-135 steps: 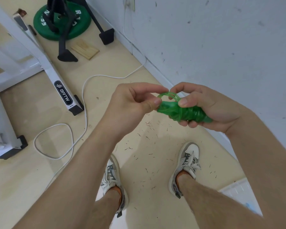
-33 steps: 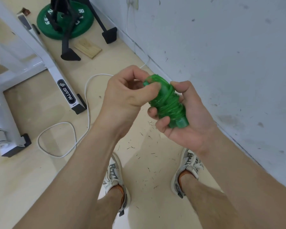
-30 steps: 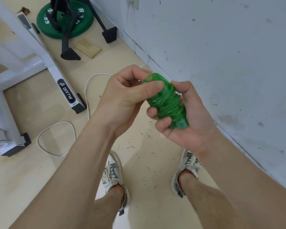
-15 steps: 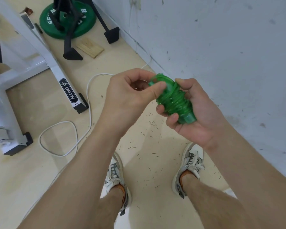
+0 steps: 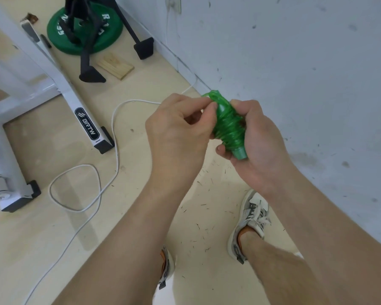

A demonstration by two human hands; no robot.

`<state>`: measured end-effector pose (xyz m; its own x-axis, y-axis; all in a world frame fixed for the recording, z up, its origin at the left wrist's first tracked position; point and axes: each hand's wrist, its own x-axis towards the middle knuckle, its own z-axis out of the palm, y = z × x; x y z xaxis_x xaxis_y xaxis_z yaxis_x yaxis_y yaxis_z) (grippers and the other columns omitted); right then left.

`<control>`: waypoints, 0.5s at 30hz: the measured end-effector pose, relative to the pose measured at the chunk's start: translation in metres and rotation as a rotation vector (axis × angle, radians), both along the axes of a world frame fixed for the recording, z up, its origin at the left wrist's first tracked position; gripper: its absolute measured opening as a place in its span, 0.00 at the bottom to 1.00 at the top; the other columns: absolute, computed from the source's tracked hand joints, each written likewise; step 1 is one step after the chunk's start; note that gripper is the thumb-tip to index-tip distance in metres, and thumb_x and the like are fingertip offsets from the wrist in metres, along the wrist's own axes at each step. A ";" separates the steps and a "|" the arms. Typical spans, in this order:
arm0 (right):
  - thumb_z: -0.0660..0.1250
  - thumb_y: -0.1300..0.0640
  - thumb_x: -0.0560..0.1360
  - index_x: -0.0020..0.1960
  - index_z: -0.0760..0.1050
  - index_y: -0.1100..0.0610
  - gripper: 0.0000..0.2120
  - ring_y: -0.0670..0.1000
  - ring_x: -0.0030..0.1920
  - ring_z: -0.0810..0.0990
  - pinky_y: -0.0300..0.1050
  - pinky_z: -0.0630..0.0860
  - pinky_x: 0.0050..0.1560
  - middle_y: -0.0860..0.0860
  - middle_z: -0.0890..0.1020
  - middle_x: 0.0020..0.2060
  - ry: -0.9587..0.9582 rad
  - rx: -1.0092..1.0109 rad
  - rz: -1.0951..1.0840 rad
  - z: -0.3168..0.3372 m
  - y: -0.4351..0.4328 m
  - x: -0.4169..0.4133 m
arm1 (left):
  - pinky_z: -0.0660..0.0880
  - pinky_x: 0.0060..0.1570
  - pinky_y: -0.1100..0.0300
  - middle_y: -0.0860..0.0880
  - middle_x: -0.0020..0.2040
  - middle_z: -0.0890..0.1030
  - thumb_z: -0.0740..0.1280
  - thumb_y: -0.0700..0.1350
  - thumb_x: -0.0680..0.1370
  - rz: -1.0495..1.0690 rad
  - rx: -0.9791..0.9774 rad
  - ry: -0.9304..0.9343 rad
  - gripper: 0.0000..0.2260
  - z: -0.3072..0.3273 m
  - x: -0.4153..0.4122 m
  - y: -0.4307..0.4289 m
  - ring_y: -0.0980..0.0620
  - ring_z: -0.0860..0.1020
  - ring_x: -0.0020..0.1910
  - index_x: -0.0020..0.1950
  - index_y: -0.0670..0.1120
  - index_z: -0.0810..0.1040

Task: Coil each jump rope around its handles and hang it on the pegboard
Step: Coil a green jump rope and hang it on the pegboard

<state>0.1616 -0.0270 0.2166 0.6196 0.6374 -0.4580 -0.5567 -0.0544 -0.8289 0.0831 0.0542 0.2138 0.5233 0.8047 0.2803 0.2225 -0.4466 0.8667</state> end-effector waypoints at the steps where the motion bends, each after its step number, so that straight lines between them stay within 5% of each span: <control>1: 0.59 0.54 0.79 0.41 0.79 0.55 0.14 0.48 0.33 0.80 0.43 0.72 0.32 0.49 0.82 0.32 -0.026 -0.012 -0.005 -0.001 -0.001 0.000 | 0.73 0.37 0.65 0.53 0.35 0.79 0.72 0.43 0.72 0.008 -0.098 -0.011 0.08 0.002 0.003 -0.002 0.59 0.75 0.34 0.38 0.57 0.83; 6: 0.62 0.47 0.80 0.52 0.77 0.55 0.12 0.50 0.30 0.77 0.40 0.68 0.27 0.50 0.80 0.37 -0.060 -0.015 0.117 -0.003 -0.003 -0.003 | 0.70 0.28 0.66 0.46 0.34 0.74 0.72 0.39 0.69 -0.011 -0.404 -0.031 0.06 0.010 0.012 -0.002 0.58 0.70 0.29 0.34 0.49 0.80; 9: 0.63 0.50 0.79 0.51 0.78 0.56 0.11 0.50 0.28 0.73 0.39 0.65 0.24 0.52 0.80 0.36 -0.008 0.036 0.110 -0.003 -0.002 -0.001 | 0.67 0.25 0.68 0.43 0.34 0.69 0.69 0.34 0.70 -0.026 -0.540 -0.114 0.04 0.010 0.012 -0.007 0.55 0.68 0.29 0.36 0.41 0.79; 15: 0.60 0.51 0.78 0.43 0.78 0.56 0.12 0.50 0.27 0.70 0.38 0.60 0.23 0.54 0.76 0.35 0.131 0.115 0.130 -0.003 -0.007 0.005 | 0.68 0.33 0.68 0.47 0.37 0.75 0.72 0.38 0.69 -0.134 -0.212 -0.026 0.06 0.007 0.007 -0.004 0.60 0.70 0.32 0.34 0.49 0.81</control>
<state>0.1661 -0.0343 0.2133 0.4687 0.7605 -0.4494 -0.6549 -0.0423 -0.7545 0.0905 0.0506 0.2212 0.6244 0.7706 0.1272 0.1497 -0.2780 0.9489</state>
